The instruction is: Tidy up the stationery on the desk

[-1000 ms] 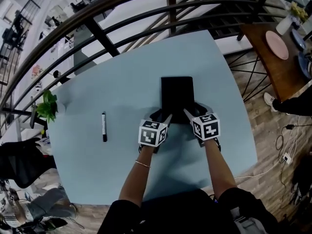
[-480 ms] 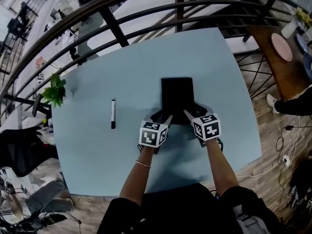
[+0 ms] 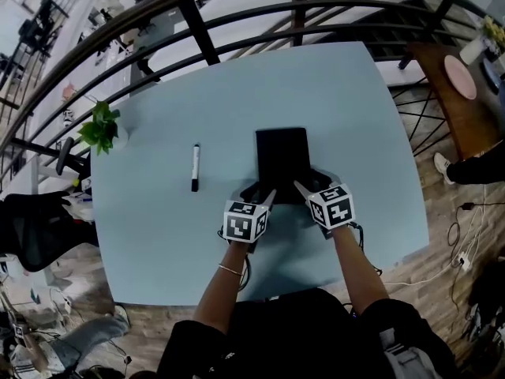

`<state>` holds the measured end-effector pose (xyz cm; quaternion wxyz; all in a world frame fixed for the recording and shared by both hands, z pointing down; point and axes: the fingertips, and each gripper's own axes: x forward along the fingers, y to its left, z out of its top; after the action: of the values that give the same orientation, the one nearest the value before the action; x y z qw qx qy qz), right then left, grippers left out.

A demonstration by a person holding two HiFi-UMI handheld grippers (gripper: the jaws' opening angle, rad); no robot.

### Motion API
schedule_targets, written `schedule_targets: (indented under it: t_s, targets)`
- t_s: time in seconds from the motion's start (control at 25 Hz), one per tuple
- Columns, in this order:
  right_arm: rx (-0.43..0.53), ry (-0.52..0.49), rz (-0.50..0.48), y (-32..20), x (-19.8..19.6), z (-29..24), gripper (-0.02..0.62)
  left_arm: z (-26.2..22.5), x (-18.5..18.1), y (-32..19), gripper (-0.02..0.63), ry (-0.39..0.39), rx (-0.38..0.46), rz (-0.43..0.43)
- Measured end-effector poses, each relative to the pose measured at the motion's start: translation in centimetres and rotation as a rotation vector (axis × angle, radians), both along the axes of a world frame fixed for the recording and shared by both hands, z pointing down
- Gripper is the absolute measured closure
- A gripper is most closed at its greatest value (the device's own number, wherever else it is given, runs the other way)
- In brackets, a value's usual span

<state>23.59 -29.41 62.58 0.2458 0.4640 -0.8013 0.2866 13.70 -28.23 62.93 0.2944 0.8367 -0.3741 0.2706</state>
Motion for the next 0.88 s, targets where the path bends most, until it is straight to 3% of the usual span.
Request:
schedule_targets:
  t_s: [0.88]
  targets:
    - [-0.026, 0.033, -0.159, 8.9, -9.0, -0.1, 0.367, -0.2, -8.6, 10.2, 0.416, 0.013, -0.012, -0.092]
